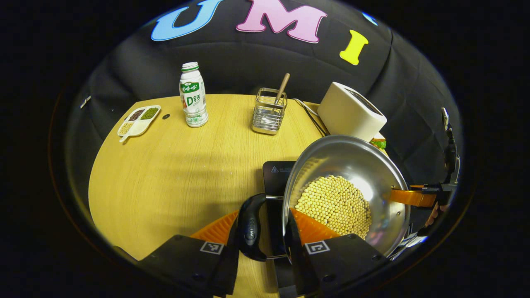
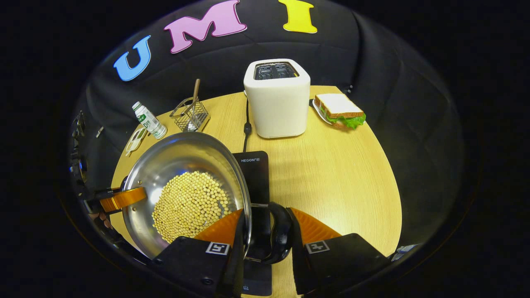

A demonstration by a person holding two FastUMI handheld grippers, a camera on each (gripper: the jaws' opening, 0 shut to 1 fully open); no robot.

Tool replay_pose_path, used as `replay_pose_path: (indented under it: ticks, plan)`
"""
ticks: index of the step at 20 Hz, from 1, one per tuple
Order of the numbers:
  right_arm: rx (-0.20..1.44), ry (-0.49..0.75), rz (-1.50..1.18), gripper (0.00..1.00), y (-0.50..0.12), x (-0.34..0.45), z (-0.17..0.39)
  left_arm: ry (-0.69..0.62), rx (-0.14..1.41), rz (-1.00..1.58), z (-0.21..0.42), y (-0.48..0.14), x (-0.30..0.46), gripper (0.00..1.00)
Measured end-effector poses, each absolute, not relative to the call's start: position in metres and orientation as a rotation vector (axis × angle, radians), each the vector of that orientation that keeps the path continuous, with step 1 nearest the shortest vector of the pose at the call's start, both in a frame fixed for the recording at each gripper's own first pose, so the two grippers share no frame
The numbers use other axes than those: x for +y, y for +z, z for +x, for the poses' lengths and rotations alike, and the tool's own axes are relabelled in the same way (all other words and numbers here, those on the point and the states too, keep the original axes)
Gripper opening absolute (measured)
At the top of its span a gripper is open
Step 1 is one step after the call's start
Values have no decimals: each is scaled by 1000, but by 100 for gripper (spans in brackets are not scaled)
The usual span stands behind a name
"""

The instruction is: First push the handle of the pot to place it horizontally, then grasp the pot with both hands and set it on the induction cooktop.

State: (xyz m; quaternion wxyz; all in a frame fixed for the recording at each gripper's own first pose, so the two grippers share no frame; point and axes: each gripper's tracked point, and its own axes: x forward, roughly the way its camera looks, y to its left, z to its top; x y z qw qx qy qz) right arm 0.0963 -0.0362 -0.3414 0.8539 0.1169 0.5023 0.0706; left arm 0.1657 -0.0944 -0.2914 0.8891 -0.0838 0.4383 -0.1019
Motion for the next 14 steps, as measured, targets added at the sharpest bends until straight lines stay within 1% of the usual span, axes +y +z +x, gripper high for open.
replay_pose_path:
  ticks: [3,4,5,8,12,13,14]
  plan:
    - [1058,149,252,51,-340,-36,96,-206,919,-182,165,-292,-94,57]
    - [1058,148,254,47,-341,-36,97,-203,918,-181,165,-292,-94,58]
    - [1059,148,256,52,-341,-36,97,-202,920,-180,165,-292,-94,58]
    - [1054,141,260,54,-341,-36,96,-195,928,-188,165,-293,-94,60]
    - [1038,121,328,62,-339,-30,95,-182,931,-171,163,-294,-97,64]
    - [1038,121,358,74,-337,-25,94,-174,927,-156,163,-291,-97,67]
    - [1040,118,378,86,-337,-23,90,-161,915,-131,164,-290,-94,79]
